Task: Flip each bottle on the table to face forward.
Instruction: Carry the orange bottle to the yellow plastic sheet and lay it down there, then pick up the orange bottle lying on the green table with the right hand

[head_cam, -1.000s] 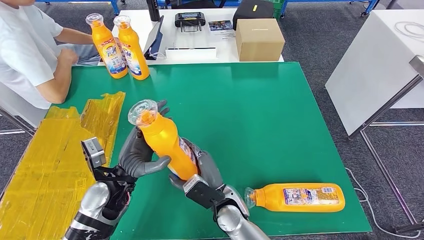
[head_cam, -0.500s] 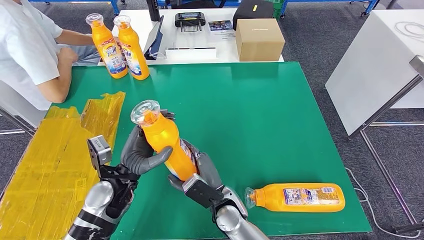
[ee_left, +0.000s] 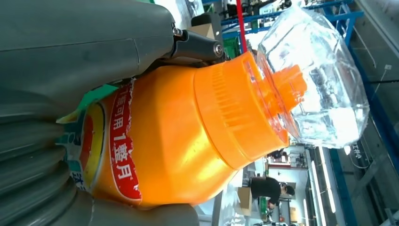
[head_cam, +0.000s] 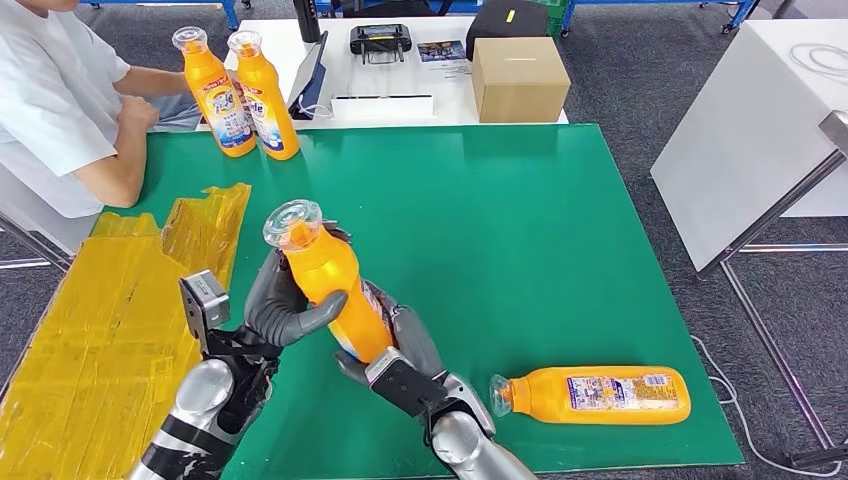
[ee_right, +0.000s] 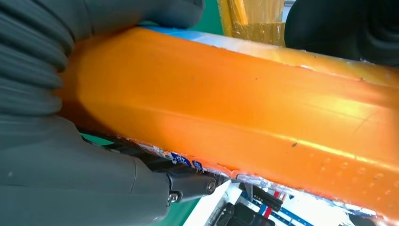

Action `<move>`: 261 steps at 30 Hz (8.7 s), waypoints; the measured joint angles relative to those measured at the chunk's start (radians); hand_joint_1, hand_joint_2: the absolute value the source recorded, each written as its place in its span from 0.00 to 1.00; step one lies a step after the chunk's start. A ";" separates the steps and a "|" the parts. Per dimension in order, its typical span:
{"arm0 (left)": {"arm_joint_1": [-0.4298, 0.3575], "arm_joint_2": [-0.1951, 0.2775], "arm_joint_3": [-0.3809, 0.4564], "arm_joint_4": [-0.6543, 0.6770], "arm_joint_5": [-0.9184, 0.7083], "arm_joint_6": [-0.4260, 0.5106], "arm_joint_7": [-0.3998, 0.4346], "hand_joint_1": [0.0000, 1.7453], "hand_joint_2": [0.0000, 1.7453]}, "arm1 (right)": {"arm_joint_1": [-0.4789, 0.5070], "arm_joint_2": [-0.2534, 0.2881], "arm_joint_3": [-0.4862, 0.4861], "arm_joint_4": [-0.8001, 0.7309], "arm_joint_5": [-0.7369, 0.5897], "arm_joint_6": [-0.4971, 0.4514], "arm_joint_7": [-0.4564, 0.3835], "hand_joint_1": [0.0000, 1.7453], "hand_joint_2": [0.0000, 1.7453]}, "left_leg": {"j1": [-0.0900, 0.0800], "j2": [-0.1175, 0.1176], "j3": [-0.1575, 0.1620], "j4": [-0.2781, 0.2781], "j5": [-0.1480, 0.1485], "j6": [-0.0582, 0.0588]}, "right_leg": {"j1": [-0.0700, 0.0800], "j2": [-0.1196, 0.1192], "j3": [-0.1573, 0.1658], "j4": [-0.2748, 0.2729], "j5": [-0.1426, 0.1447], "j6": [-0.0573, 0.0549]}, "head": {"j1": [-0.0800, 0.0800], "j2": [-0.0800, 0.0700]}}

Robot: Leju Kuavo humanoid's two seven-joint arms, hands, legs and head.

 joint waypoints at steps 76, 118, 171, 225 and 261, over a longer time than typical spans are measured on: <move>-0.050 0.502 -0.171 0.296 -1.237 0.360 0.104 0.00 1.00 | 0.165 -0.112 -0.165 -0.656 -0.094 -0.018 -0.090 0.00 1.00 | 0.001 0.000 0.000 0.000 0.000 0.000 | 0.001 0.001 0.000 0.000 0.000 0.000 | 0.000 0.000; 0.268 0.125 0.119 -0.275 -0.569 0.269 -0.178 0.00 1.00 | 0.198 -0.203 -0.116 -0.543 0.383 0.083 0.150 0.00 1.00 | 0.000 0.000 0.000 0.000 0.000 0.000 | 0.000 0.000 0.000 -0.001 0.000 0.000 | 0.000 0.000; 0.316 0.056 0.201 -0.272 -0.516 0.200 -0.162 0.00 1.00 | 0.469 -0.587 -0.241 -0.528 0.562 0.084 0.403 0.00 1.00 | 0.000 0.000 0.001 0.000 -0.001 0.000 | 0.000 0.000 0.001 -0.001 0.000 0.000 | 0.000 0.000; 0.322 0.056 0.226 -0.272 -0.530 0.161 -0.100 0.00 1.00 | 0.567 -0.649 -0.434 -0.590 0.794 0.180 0.633 0.00 1.00 | 0.000 0.000 0.001 0.000 -0.001 0.000 | 0.000 0.000 0.001 -0.001 0.000 0.000 | 0.000 0.000; 0.298 0.056 0.223 -0.253 -0.524 0.149 -0.078 0.00 1.00 | 0.517 -0.542 -0.559 -0.485 0.873 0.267 0.645 0.98 1.00 | 0.000 0.000 0.010 0.000 -0.003 0.001 | 0.000 0.001 -0.001 -0.002 -0.001 0.000 | 0.000 0.000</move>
